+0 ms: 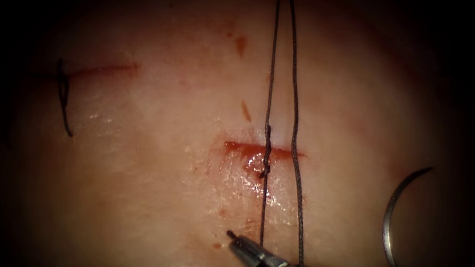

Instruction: Wound Closure

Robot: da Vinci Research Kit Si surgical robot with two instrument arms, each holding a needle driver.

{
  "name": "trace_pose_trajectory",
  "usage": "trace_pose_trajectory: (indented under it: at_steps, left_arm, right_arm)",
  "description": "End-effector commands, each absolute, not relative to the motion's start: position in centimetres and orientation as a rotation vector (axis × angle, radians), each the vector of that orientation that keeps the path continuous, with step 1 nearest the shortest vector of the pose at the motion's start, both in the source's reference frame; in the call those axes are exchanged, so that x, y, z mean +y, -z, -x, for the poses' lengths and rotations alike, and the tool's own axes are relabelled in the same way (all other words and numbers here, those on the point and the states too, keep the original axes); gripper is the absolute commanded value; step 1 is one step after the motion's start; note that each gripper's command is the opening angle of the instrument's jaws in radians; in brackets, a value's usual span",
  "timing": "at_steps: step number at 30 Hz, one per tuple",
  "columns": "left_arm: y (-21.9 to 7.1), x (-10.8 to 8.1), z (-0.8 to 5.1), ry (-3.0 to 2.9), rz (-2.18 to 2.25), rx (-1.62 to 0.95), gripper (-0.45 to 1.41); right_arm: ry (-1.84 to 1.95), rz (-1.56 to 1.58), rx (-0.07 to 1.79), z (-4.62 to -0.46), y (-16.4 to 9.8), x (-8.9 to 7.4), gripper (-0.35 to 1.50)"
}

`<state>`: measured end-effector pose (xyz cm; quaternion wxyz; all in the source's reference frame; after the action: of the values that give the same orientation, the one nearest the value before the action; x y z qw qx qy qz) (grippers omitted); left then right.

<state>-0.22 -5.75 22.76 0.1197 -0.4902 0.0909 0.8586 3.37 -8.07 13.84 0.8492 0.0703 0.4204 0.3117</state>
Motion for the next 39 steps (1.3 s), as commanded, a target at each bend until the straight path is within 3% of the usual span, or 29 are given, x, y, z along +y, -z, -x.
trace_pose_trajectory:
  at_steps: [1, 39]
  left_arm:
    - [-22.82, -5.73, 0.27, -2.511, 1.434, 0.268, -0.45]
    - [-23.18, -5.13, 0.46, -2.523, 1.358, 0.398, -0.45]
  right_arm:
    - [-0.657, -0.156, 0.887, -3.44, -13.87, -8.16, -0.35]
    - [-0.565, -0.252, 0.901, -3.51, -13.70, -8.57, -0.35]
